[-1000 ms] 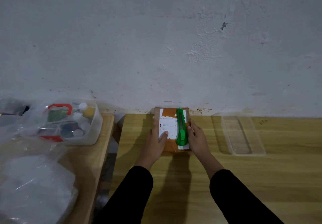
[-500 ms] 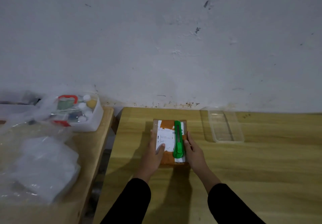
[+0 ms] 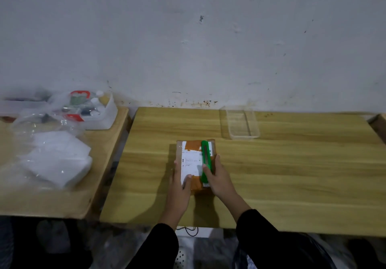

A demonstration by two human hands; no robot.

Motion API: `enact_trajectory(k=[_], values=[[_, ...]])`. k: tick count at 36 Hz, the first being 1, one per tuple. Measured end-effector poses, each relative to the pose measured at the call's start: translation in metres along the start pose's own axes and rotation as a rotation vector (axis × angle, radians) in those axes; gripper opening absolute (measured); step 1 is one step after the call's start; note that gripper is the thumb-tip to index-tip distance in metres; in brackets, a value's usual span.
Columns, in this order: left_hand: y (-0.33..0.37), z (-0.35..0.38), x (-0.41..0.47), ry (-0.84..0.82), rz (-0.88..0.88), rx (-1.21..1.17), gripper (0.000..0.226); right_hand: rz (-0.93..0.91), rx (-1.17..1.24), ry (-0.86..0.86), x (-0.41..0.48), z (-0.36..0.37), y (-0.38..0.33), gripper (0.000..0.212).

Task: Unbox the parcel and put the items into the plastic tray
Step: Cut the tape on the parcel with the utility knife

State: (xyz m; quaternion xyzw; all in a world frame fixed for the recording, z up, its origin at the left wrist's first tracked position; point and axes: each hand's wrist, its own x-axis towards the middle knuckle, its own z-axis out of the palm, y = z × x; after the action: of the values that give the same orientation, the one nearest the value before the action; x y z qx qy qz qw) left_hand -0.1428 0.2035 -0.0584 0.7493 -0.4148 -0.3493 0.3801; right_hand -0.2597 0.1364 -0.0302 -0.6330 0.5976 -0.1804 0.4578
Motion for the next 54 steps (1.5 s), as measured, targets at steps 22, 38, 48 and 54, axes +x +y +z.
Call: enact_trajectory(k=[22,38,48,54], values=[[0.016,-0.059,0.046,0.094,-0.109,0.258,0.048,-0.113,0.192,0.038,0.015,-0.025,0.011,0.039],[0.014,-0.040,0.043,0.180,-0.148,0.133,0.062,-0.177,0.124,0.053,0.042,-0.032,0.011,0.035],[0.010,-0.040,0.059,0.246,-0.205,0.136,0.054,-0.183,0.010,0.115,0.051,-0.025,-0.006,0.034],[0.009,-0.039,0.060,0.254,-0.222,0.133,0.053,-0.189,0.016,0.098,0.054,-0.024,-0.017,0.031]])
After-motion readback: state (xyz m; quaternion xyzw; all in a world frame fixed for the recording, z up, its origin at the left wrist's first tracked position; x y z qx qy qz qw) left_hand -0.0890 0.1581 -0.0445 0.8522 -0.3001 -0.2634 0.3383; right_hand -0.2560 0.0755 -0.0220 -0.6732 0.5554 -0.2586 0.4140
